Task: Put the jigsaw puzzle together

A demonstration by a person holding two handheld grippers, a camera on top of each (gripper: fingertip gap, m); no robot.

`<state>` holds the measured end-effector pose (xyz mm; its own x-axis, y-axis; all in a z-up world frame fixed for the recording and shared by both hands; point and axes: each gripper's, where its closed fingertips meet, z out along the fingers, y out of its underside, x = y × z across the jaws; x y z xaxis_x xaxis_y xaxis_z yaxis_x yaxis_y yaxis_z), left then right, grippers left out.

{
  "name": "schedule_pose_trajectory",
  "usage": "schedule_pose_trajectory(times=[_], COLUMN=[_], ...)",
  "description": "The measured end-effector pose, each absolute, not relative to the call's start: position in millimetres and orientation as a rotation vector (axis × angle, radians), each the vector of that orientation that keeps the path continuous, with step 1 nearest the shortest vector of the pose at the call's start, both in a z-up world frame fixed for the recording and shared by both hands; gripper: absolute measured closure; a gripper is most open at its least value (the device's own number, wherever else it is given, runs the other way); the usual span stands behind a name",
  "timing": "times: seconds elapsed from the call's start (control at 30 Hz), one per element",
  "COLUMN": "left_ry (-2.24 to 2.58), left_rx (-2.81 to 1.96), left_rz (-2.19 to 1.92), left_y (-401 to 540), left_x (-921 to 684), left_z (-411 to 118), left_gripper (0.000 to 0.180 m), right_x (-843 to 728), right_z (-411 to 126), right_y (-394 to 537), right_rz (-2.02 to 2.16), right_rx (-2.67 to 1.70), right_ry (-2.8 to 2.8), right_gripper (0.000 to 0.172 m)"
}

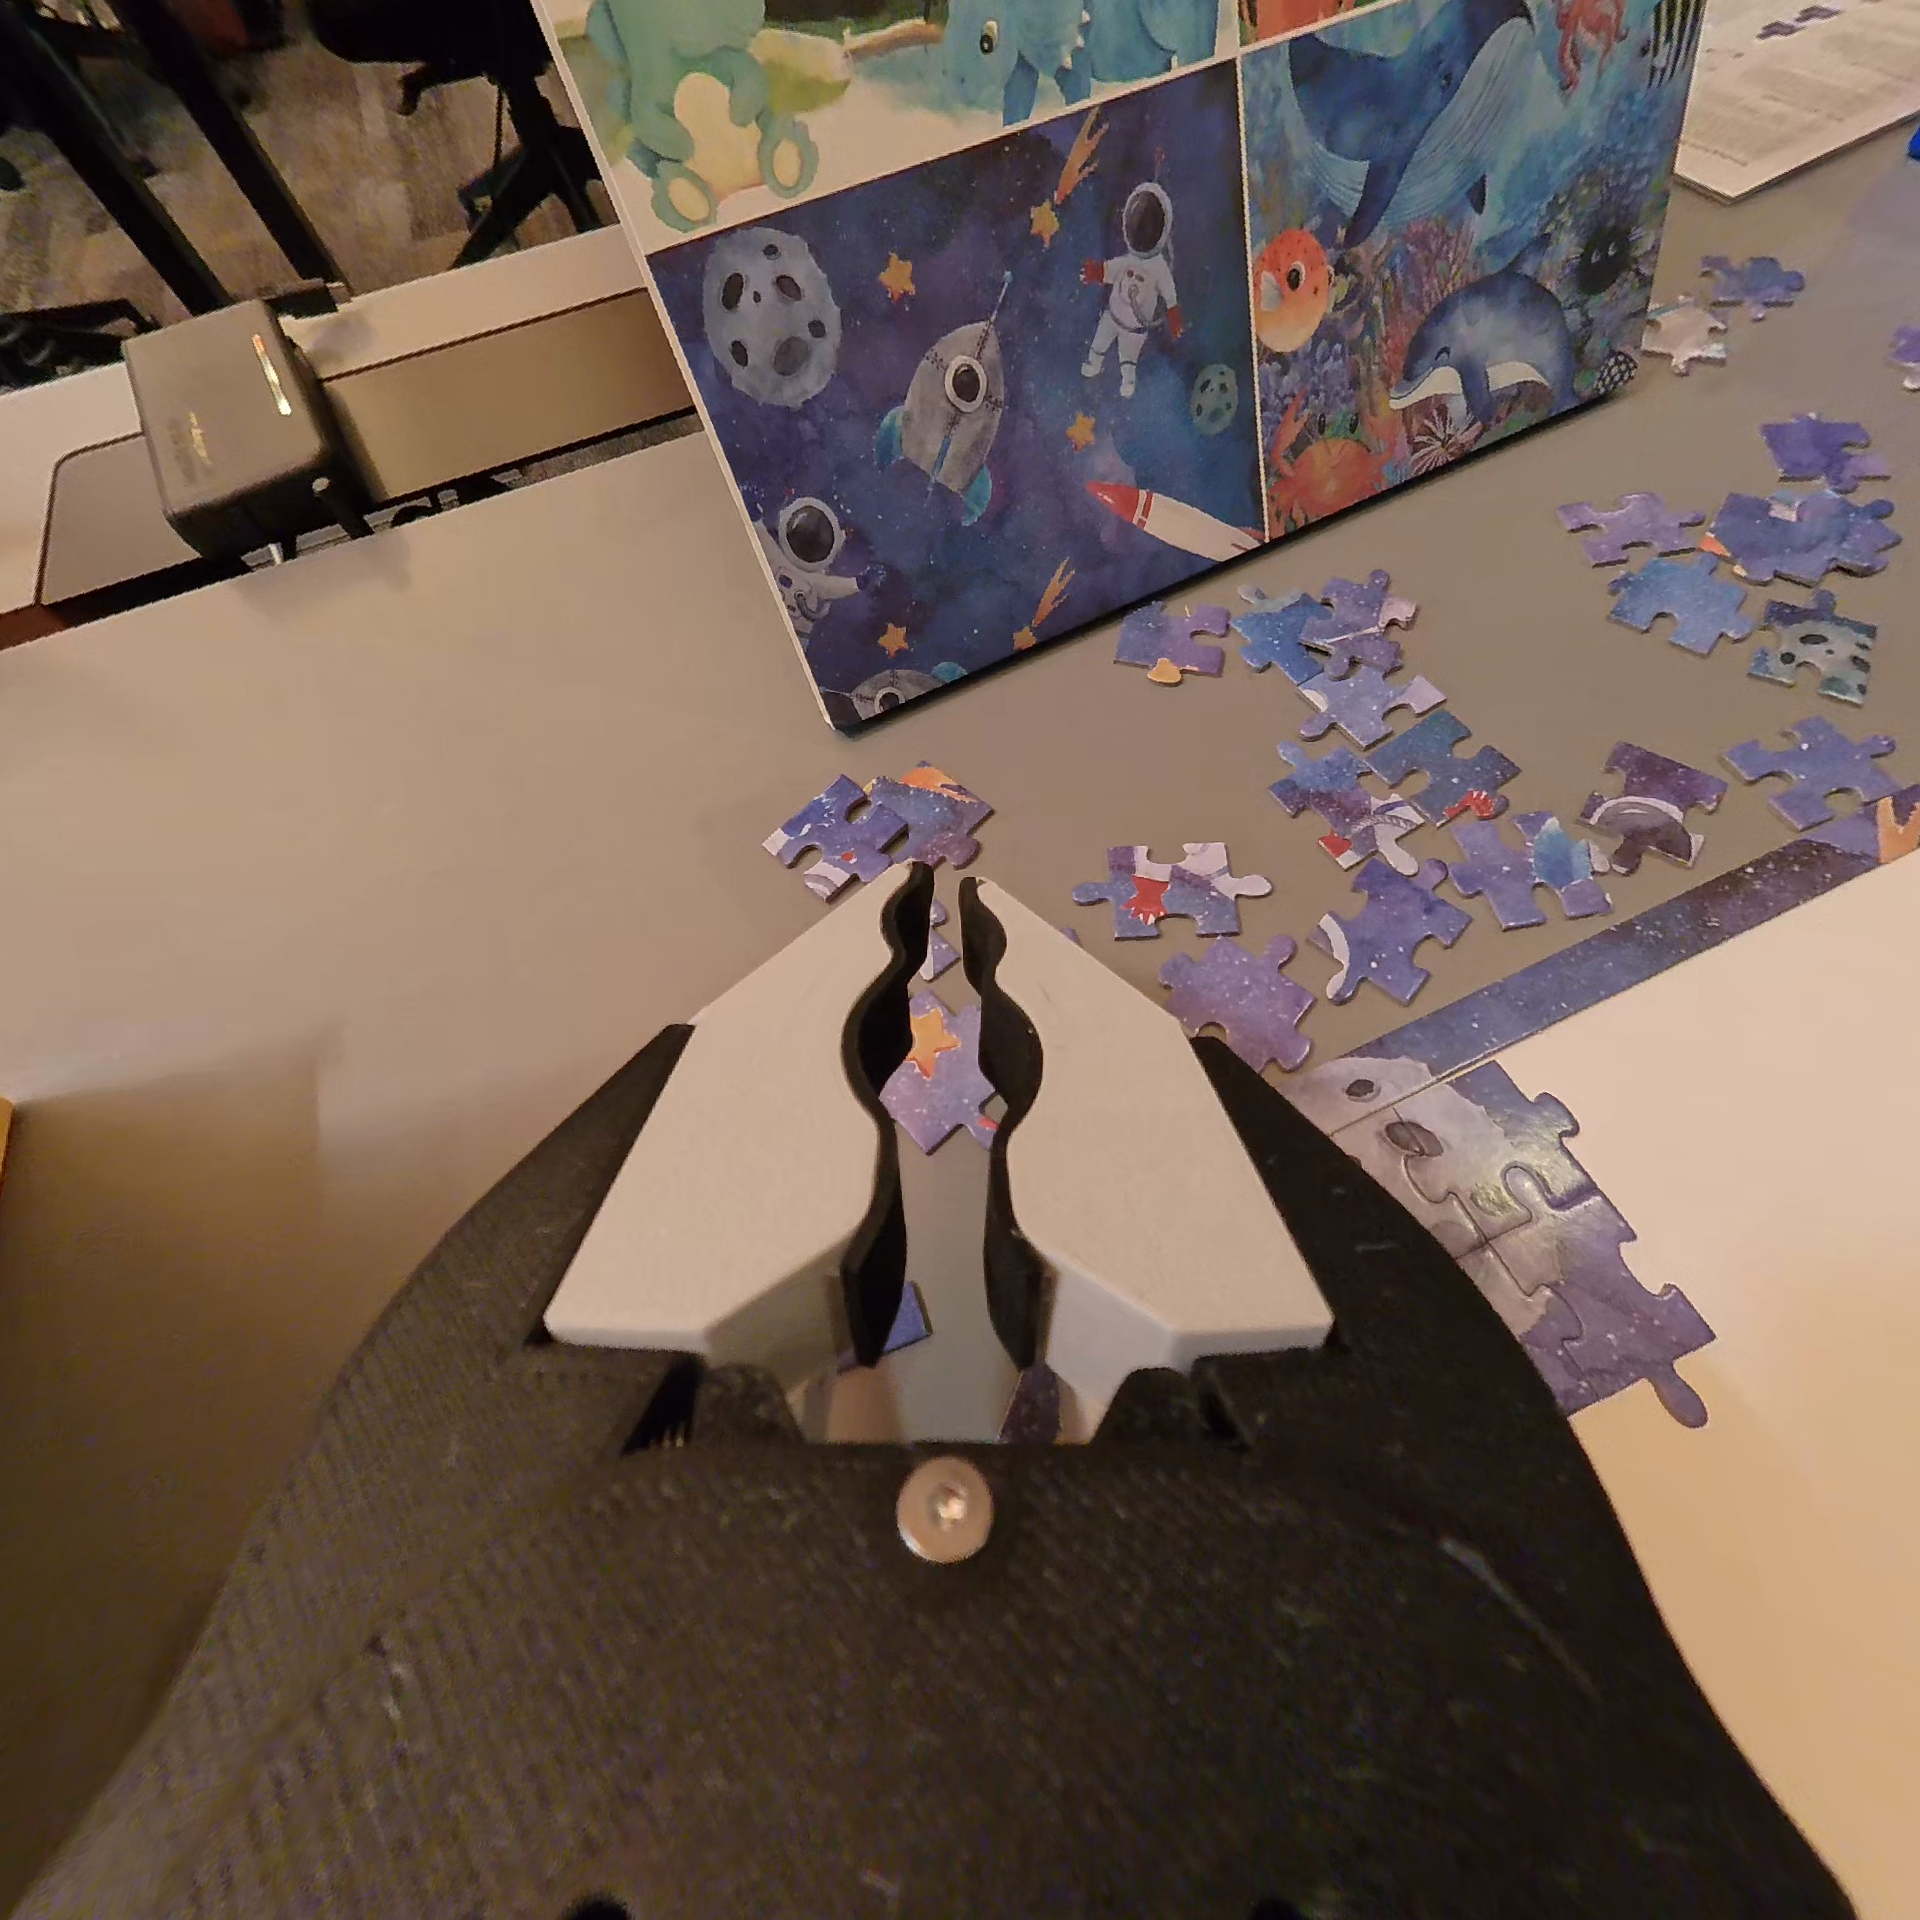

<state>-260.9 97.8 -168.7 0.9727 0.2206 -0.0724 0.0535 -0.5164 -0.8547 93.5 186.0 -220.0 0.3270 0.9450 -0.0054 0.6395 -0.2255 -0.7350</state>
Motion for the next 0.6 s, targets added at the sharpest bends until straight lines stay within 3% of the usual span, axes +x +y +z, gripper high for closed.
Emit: schedule_pose_trajectory(times=[0.37,0.6], left_ry=[-0.194,-0.186], left_rx=[-2.111,-2.110], left_rz=[0.211,0.209], left_y=[97.7,98.7], left_x=[-261.4,-258.9], left_z=[-169.4,-168.8], left_gripper=[0.177,0.177], right_x=[75.5,-23.3], right_z=[-189.2,-169.9], right_y=[168.4,64.1], right_rz=[0.752,1.040], right_rx=[-1.861,-1.655], right_ry=[-1.378,-1.628], right_gripper=[0.141,0.141])
